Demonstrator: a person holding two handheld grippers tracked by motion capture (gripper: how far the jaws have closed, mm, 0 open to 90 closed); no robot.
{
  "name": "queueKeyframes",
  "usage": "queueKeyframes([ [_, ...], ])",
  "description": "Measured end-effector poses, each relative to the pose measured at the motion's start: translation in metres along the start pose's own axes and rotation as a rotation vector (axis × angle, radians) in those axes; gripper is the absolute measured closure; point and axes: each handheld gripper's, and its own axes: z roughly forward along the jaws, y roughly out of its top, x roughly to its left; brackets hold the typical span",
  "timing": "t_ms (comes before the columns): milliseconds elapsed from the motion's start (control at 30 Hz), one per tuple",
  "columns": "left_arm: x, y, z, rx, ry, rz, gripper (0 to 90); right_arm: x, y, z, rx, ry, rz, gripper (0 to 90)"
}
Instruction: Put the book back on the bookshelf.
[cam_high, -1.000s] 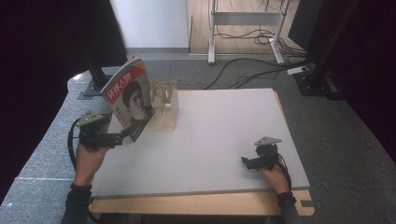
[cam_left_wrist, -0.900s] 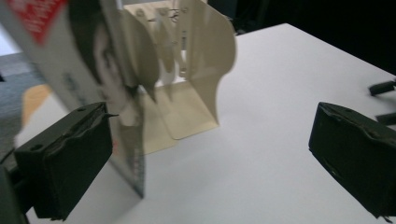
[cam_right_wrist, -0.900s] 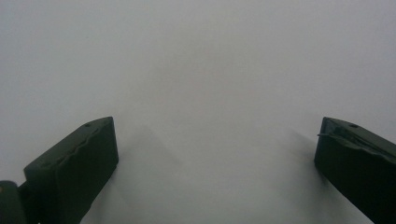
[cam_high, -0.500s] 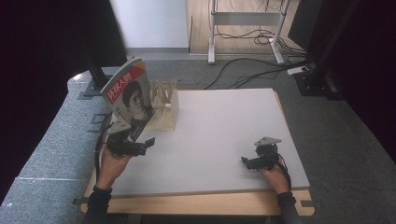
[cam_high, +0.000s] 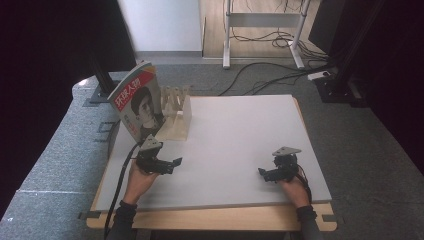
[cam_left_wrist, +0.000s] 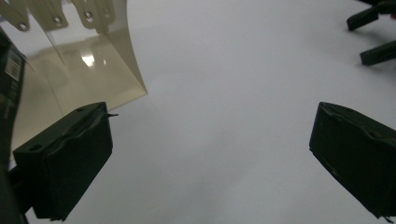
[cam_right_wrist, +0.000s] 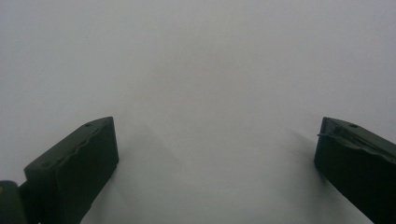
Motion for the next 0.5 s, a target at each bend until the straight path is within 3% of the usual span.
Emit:
queueKeyframes([
  [100,-0.002,-0.007,0.009,0.030,0.022,0.020,0.0,0.000,0.000,0.000,0.000,0.000,0.000,0.0],
  [300,-0.003,-0.020,0.023,0.053,0.010,0.003,0.0,0.000,0.000,0.000,-0.001,0.000,-0.002,0.0],
  [500,-0.003,-0.037,0.040,0.117,0.018,-0.012,0.0,0.000,0.000,0.000,-0.001,0.000,-0.002,0.0],
])
